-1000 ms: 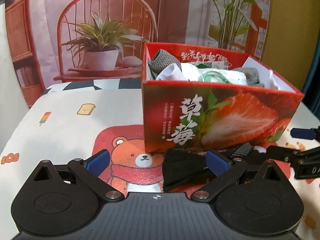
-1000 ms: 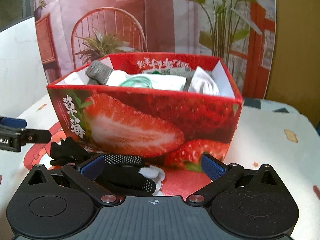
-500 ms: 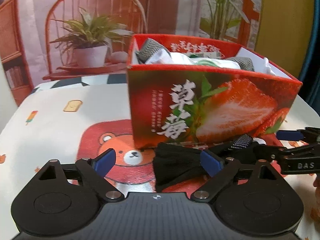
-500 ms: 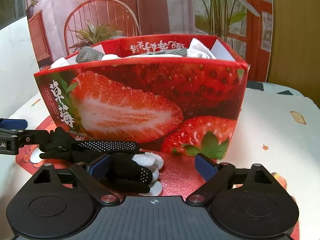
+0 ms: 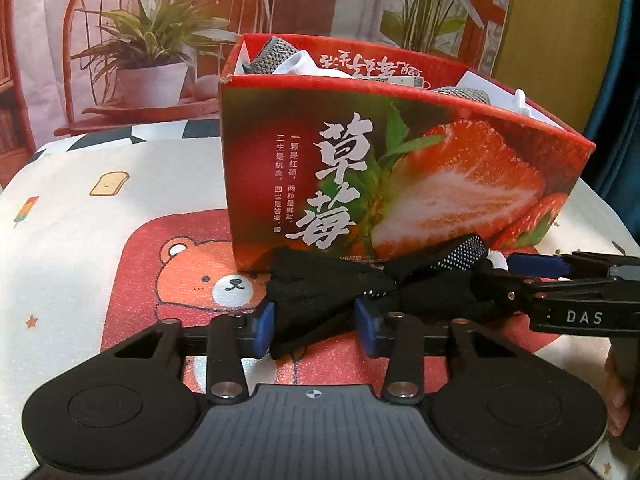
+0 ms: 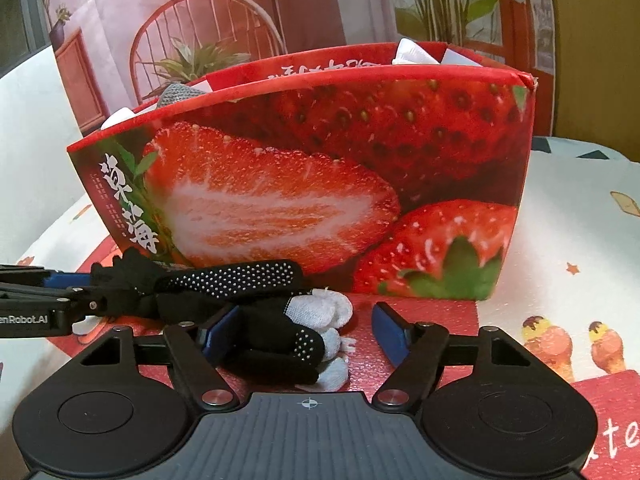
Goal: Organize soft objects
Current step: 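Close both grippers on the black glove and lift it, then carry the black glove over the red box, lower it and open both grippers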
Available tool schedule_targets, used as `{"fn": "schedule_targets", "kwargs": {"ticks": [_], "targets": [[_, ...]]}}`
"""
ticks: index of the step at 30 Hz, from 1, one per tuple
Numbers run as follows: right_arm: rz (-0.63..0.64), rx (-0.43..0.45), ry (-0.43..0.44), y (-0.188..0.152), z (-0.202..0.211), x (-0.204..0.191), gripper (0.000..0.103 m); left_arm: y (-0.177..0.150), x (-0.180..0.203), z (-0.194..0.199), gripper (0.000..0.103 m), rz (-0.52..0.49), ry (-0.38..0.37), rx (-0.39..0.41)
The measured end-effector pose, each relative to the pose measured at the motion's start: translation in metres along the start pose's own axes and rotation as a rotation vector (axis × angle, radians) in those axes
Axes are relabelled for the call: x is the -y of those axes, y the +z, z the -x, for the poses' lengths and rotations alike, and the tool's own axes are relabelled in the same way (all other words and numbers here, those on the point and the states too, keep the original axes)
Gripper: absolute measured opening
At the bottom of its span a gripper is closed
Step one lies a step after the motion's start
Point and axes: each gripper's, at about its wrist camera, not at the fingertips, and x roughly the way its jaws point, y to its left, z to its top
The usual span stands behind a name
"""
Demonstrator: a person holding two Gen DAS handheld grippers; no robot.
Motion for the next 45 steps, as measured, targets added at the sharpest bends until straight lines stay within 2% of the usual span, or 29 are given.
{"fn": "schedule_targets", "kwargs": {"ticks": [4, 5, 7, 10, 12, 17, 29, 39, 45], "targets": [[0.016, -0.008, 0.021, -0.002, -0.001, -0.007, 0.046, -0.002, 0.002, 0.001, 0.031, -0.004, -0.001, 0.0], [0.019, -0.01, 0.024, -0.002, 0.0, -0.008, 0.044, -0.003, 0.002, 0.002, 0.027, -0.005, -0.002, 0.001], [0.019, -0.019, 0.041, -0.001, 0.0, -0.01, 0.031, -0.002, 0.002, 0.005, 0.024, -0.005, -0.007, 0.002], [0.029, -0.03, 0.054, 0.0, 0.002, -0.014, 0.018, -0.003, 0.003, 0.01, 0.022, -0.006, -0.015, 0.007], [0.039, -0.033, 0.056, 0.0, 0.004, -0.016, 0.014, -0.004, 0.004, 0.014, 0.021, -0.007, -0.013, 0.013], [0.048, -0.014, 0.057, 0.006, 0.018, -0.021, 0.013, -0.003, 0.006, 0.025, 0.02, -0.005, -0.017, 0.034], [0.09, 0.088, 0.046, 0.026, 0.066, -0.028, 0.013, 0.01, 0.02, 0.071, 0.019, -0.024, -0.018, 0.148], [0.114, 0.154, 0.043, 0.043, 0.098, -0.034, 0.013, 0.024, 0.028, 0.095, 0.019, -0.027, -0.022, 0.214], [0.127, 0.204, 0.05, 0.064, 0.113, -0.034, 0.013, 0.042, 0.032, 0.104, 0.019, -0.027, -0.025, 0.262]]}}
